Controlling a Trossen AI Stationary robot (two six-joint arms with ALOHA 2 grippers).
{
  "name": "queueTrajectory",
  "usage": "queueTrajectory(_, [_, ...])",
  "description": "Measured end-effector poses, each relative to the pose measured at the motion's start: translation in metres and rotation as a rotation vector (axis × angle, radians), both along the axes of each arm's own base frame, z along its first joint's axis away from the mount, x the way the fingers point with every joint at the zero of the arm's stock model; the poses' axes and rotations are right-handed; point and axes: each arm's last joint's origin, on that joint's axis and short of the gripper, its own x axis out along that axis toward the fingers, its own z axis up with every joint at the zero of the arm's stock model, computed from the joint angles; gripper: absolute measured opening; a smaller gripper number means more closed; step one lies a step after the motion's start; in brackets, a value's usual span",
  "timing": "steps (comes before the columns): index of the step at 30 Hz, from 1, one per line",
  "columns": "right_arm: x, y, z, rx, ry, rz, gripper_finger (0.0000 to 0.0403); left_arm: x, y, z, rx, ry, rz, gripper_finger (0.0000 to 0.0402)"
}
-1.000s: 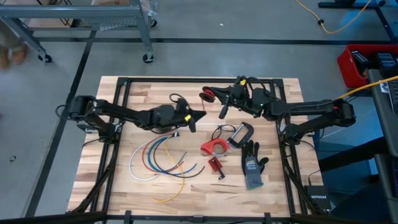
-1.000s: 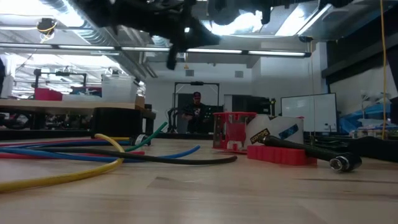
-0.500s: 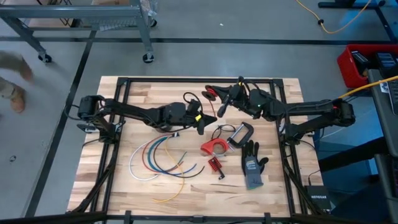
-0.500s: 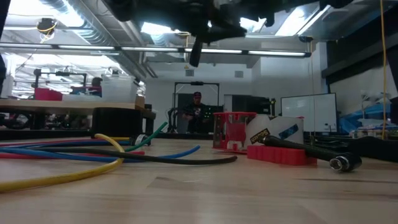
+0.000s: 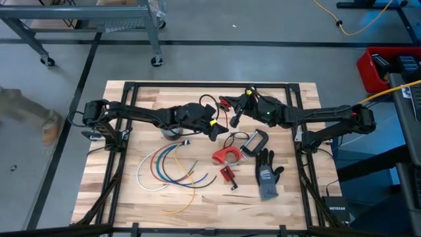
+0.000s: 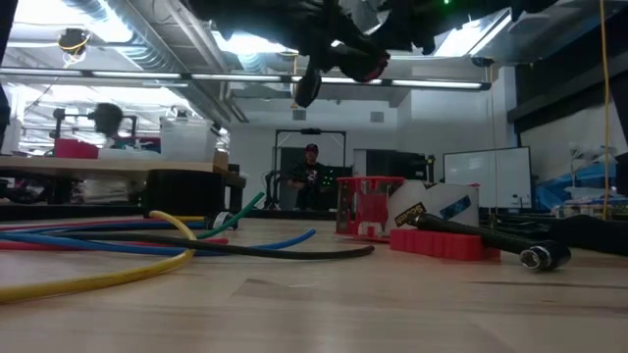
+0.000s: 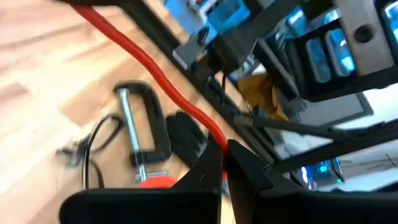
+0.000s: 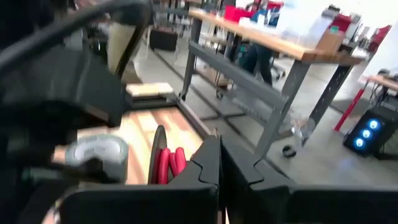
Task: Coil cords
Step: Coil the red wire onto the spool
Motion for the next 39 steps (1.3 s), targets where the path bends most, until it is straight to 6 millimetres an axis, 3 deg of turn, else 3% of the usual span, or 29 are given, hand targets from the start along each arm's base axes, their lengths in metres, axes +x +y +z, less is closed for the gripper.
queueTrajectory(24, [-0.003,0.000,-0.014,0.193,0.046,-0.040,0.0003,0.006,0.004,0.019,-0.020,-0.035,0.034,0.0000])
queueTrajectory(39, [-0.003,0.003,-0.018,0.278,0.067,0.055,0.0003,0.009,0.012,0.031,0.037,-0.065,0.045,0.0000])
